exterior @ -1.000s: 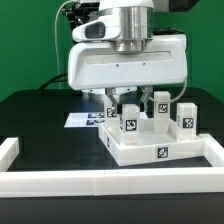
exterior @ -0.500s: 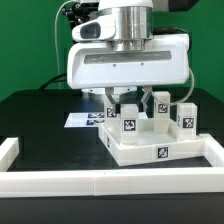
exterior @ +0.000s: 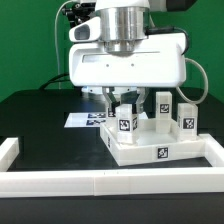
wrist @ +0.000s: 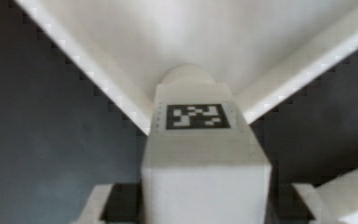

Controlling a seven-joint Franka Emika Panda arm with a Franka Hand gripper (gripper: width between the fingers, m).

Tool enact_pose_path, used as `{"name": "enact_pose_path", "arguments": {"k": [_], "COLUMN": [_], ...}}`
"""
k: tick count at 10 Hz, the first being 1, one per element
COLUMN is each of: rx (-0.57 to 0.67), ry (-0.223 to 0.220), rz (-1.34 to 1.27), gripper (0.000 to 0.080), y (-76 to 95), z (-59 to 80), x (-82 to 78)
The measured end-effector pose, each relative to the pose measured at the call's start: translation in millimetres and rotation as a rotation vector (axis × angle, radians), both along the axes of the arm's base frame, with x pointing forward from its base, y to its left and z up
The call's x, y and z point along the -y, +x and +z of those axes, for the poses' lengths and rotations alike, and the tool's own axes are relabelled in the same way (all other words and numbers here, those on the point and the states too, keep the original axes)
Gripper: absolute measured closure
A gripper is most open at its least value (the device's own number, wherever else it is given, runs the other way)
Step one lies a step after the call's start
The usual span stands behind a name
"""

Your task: Assemble square table

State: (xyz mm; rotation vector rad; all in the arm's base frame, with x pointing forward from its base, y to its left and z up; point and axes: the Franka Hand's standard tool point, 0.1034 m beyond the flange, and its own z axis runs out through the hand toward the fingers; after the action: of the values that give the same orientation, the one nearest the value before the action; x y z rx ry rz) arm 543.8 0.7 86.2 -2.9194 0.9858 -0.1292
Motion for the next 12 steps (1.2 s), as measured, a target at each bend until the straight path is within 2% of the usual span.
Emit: {"name": "enact_pose_path", "arguments": {"k": [5, 8, 10, 11, 12], "rx": [-0.013, -0.016, -0.015, -0.013, -0.012], "ry": [0.052, 0.076, 0.071, 0.065, 0.062], "rz": [-0.478, -0.628, -0.590, -0.534, -0.505], "gripper": [0.0509, 0.0509, 0.0509, 0.0339, 0.0206], "y": [1.0, 2.2, 2.0, 1.9, 1.9], "z": [-1.6, -1.6, -1.8, -1.8, -1.9], "x": [-2.0, -1.9, -2.1, -2.9, -4.1]}}
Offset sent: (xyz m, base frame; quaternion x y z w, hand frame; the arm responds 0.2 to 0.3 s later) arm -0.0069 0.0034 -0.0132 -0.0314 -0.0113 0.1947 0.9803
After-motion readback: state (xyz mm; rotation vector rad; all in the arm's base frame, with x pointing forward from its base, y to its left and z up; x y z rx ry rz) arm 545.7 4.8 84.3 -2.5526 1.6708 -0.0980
